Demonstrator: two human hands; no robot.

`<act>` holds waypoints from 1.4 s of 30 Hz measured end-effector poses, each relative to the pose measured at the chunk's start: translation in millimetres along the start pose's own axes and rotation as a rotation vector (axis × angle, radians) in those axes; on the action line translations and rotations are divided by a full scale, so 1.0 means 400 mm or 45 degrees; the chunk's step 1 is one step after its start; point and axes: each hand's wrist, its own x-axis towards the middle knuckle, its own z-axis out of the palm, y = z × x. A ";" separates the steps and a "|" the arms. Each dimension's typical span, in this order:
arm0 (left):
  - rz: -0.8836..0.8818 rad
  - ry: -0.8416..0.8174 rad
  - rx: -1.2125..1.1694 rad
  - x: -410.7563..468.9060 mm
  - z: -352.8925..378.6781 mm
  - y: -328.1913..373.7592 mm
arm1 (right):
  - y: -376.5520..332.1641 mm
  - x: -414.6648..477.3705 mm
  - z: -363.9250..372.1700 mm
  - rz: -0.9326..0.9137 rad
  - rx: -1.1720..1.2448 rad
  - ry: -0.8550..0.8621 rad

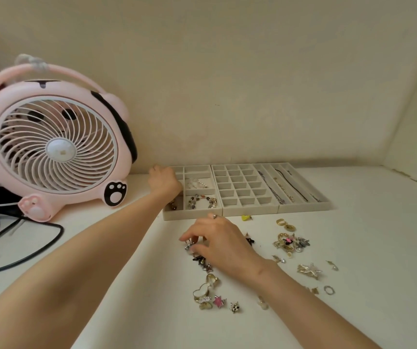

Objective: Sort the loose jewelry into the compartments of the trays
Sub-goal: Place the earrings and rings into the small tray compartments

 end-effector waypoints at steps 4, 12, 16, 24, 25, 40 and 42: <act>-0.022 -0.027 -0.051 -0.006 -0.012 -0.007 | 0.010 0.000 -0.010 0.135 0.174 -0.001; 0.406 0.146 -0.632 -0.117 -0.067 0.008 | 0.064 -0.014 -0.103 0.571 0.949 0.310; 0.761 -0.401 -1.023 -0.227 -0.119 0.038 | 0.074 -0.013 -0.118 0.694 1.056 0.422; 0.849 -0.361 -0.865 -0.279 -0.096 0.036 | 0.076 -0.017 -0.116 0.722 1.010 0.362; 0.837 -0.358 -0.864 -0.275 -0.093 0.034 | 0.079 -0.017 -0.114 0.729 0.972 0.357; 0.187 -0.197 -0.389 0.190 -0.013 -0.022 | 0.114 -0.020 -0.138 0.690 0.859 0.458; 0.179 -0.239 -0.291 0.209 0.002 -0.019 | 0.116 -0.018 -0.141 0.674 0.872 0.477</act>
